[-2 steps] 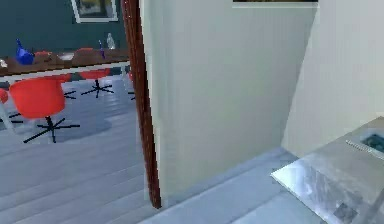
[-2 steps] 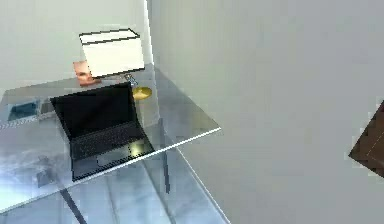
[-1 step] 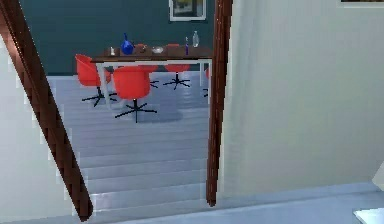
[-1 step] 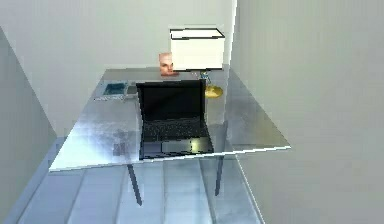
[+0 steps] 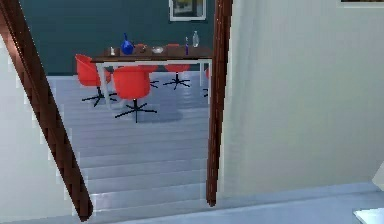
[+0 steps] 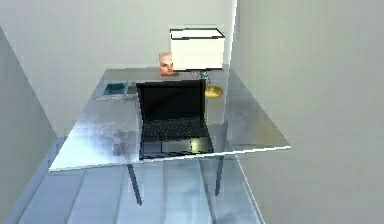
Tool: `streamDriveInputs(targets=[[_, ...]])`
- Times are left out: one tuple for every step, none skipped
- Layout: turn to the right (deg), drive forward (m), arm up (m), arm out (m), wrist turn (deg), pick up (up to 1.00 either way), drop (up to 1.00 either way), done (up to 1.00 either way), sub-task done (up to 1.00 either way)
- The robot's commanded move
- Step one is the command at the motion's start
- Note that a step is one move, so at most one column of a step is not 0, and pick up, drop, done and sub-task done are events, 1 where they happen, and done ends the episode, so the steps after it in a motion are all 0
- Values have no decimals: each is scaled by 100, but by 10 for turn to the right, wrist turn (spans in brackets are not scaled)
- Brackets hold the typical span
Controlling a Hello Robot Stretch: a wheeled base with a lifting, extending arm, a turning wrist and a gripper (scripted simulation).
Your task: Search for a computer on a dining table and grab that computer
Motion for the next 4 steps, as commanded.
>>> streamDriveInputs(targets=[[0,0,32,0,0,0,0,0,0],[0,0,0,38,0,0,0,0,0],[0,0,0,0,450,0,0,0,0],[0,0,0,0,450,0,0,0,0]])
